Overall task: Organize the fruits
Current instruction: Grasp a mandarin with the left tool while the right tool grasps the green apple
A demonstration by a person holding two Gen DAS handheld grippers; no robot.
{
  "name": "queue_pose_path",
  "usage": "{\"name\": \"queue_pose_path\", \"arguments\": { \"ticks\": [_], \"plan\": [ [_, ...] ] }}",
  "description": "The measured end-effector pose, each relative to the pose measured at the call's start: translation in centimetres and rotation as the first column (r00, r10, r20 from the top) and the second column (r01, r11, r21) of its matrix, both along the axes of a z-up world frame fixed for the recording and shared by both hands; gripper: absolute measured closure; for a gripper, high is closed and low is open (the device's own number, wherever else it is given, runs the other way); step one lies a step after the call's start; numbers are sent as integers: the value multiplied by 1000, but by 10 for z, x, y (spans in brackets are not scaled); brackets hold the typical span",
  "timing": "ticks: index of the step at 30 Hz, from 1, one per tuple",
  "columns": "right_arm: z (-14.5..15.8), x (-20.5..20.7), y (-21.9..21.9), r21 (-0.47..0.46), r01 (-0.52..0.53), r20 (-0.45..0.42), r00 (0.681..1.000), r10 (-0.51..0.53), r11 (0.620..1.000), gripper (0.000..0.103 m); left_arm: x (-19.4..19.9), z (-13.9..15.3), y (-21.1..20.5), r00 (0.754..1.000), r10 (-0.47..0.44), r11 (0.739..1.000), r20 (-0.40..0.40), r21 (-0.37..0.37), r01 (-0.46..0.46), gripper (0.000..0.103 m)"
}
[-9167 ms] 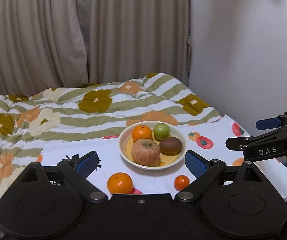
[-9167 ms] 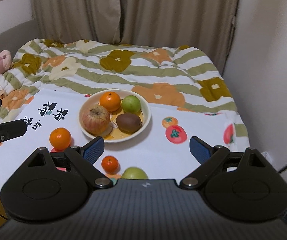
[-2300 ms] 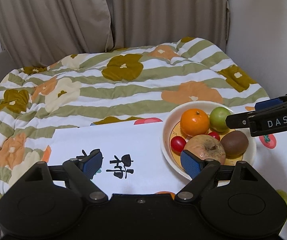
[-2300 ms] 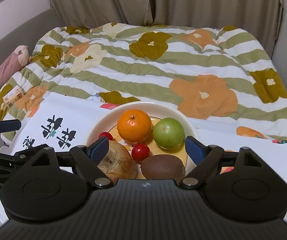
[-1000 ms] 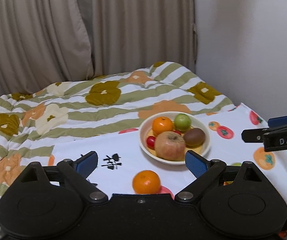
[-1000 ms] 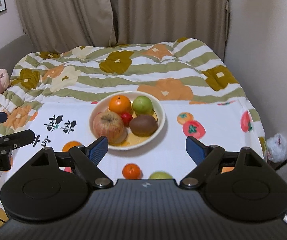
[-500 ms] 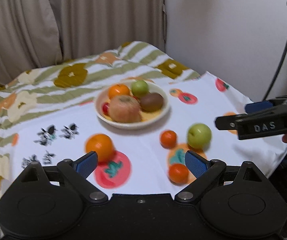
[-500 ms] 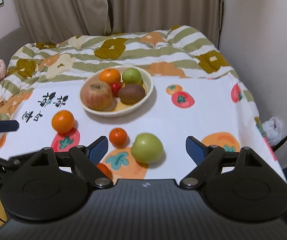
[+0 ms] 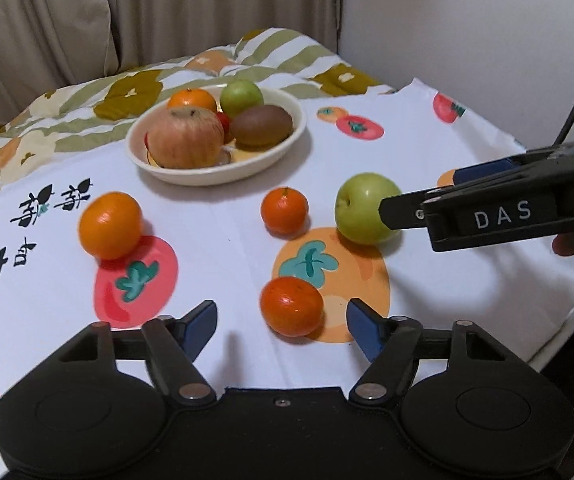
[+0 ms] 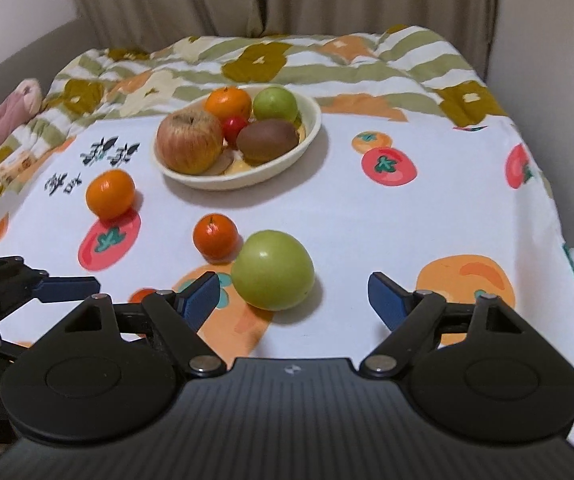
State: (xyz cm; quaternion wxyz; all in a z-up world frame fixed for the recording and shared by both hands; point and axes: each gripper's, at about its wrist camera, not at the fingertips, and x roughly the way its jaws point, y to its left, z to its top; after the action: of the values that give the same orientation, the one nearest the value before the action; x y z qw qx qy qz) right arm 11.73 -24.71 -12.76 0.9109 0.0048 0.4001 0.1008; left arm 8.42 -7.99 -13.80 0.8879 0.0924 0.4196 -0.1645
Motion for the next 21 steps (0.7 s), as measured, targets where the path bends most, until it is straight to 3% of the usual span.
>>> {"name": "queue_pose_path", "arguments": {
  "ticks": [12, 21],
  "plan": [
    [-19, 23, 1, -24, -135, -25, 991, 134, 991, 7, 10, -20, -16, 995, 91, 996, -33, 27, -91, 60],
    [-23, 37, 11, -35, -201, -37, 979, 200, 979, 17, 13, -19, -19, 993, 111, 993, -32, 33, -110, 61]
  ]
}}
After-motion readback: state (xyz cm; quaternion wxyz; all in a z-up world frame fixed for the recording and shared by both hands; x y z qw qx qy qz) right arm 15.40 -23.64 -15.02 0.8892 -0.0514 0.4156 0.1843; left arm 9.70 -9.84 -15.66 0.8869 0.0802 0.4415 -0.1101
